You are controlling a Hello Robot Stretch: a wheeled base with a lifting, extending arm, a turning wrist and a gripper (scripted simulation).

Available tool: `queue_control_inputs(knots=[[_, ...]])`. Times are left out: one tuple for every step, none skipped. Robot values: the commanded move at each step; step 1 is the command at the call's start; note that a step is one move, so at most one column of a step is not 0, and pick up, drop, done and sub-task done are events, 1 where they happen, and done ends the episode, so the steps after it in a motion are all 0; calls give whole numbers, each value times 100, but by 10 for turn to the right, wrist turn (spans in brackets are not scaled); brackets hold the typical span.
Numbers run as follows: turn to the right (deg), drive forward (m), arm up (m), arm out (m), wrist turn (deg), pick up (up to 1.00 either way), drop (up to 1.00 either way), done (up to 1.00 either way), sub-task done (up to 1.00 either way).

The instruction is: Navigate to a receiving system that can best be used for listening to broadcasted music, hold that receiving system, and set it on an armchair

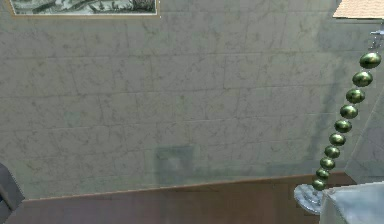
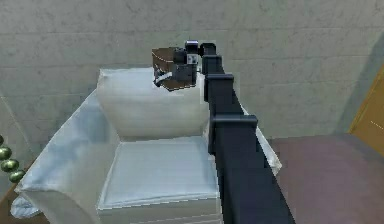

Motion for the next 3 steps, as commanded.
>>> queue_control_inputs(knots=[[0, 0, -26, 0, 0, 0, 0, 0, 0], [0, 0, -32, 0, 0, 0, 0, 0, 0], [0, 0, 0, 0, 0, 0, 100, 0, 0]])
